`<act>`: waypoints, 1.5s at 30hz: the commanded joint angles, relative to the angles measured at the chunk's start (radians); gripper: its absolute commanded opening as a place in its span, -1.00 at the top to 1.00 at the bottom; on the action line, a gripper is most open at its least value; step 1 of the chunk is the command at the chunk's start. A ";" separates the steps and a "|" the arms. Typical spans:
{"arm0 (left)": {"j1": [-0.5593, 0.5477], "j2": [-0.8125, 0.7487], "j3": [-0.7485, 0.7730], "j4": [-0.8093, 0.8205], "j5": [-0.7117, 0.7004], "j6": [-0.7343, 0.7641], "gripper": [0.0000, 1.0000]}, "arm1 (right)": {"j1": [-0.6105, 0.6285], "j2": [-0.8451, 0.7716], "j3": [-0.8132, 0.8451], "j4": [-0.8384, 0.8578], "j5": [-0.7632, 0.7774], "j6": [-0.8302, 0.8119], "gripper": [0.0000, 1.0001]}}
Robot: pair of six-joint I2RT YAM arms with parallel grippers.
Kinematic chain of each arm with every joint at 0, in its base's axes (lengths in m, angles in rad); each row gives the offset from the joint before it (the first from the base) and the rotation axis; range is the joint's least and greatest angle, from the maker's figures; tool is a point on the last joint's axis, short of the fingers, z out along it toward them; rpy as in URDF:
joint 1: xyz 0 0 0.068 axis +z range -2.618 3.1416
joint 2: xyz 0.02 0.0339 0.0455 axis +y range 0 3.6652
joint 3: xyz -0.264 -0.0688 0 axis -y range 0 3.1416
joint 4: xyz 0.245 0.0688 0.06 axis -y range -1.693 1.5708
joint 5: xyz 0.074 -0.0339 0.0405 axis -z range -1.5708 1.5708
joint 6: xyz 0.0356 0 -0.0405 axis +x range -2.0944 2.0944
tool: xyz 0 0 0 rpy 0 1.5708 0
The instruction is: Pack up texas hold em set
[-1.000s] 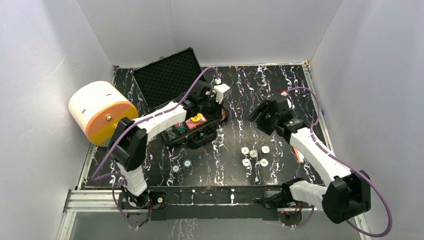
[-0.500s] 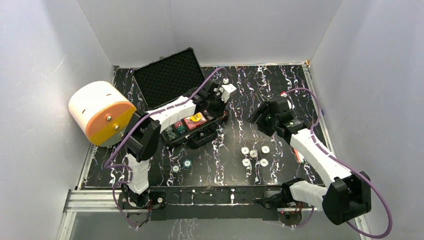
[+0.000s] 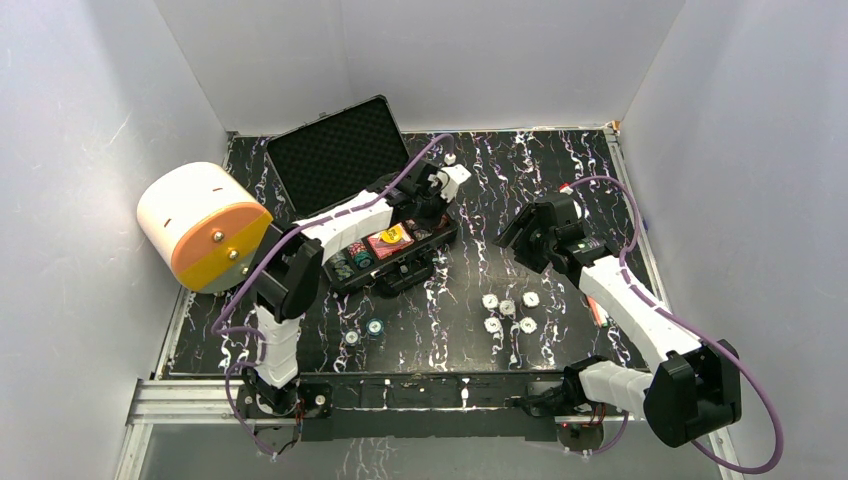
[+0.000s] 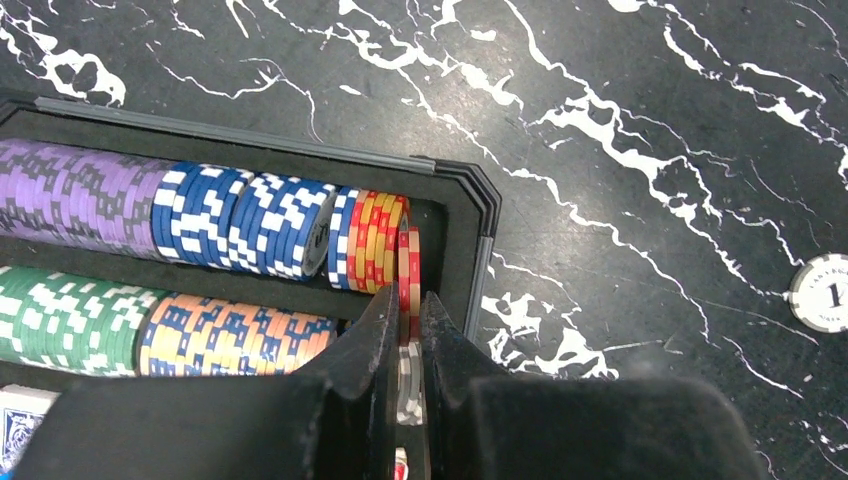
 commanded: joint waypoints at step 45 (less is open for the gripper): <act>0.021 -1.049 -0.647 0.028 -0.213 -0.657 -0.97 | -0.004 0.222 -0.099 -0.229 0.277 0.001 -0.51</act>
